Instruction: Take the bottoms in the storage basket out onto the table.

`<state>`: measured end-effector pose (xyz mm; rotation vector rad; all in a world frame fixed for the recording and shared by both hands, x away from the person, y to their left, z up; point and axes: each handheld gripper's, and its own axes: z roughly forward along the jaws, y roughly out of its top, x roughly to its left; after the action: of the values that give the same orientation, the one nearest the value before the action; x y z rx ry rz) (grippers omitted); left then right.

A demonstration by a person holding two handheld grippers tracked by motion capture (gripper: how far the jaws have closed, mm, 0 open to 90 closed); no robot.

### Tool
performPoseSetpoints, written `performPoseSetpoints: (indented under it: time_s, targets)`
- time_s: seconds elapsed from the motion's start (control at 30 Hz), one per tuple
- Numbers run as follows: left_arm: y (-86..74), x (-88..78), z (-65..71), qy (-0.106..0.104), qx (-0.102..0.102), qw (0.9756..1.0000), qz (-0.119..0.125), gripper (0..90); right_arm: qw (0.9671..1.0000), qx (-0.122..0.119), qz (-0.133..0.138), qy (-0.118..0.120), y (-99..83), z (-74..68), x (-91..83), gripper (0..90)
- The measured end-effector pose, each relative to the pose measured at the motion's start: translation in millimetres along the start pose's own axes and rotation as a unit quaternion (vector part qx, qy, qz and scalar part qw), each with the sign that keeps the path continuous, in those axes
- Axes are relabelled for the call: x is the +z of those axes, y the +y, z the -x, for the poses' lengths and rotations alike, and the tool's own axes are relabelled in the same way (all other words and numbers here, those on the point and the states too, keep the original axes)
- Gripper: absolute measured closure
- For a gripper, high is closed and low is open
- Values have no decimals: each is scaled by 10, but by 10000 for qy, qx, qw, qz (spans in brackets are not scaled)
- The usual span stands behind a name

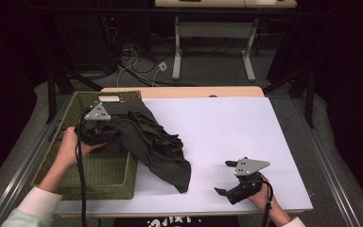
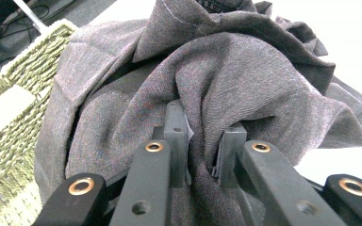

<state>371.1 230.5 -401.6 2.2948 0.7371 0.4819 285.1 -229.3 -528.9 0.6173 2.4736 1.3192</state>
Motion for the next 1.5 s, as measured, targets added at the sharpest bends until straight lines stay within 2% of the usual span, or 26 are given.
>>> performPoseSetpoints:
  time_s: [0.37, 0.67, 0.93, 1.27, 1.5]
  targets:
    - [231, -27, 54, 54, 145, 9997, 200, 791, 10000, 15, 8, -4, -5, 5, 2, 17]
    - [422, 12, 91, 89, 261, 9993, 244, 793, 10000, 9, 20, -5, -7, 10, -1, 17]
    - [557, -11, 111, 218, 379, 9984, 354, 794, 10000, 13, 23, -7, -8, 10, -3, 17]
    - [844, -1, 219, 211, 665, 9961, 533, 793, 10000, 18, 30, 3, -10, 14, -6, 17]
    - [1034, 135, 328, 108, 864, 9952, 445, 792, 10000, 28, 32, 15, -12, 15, -9, 17]
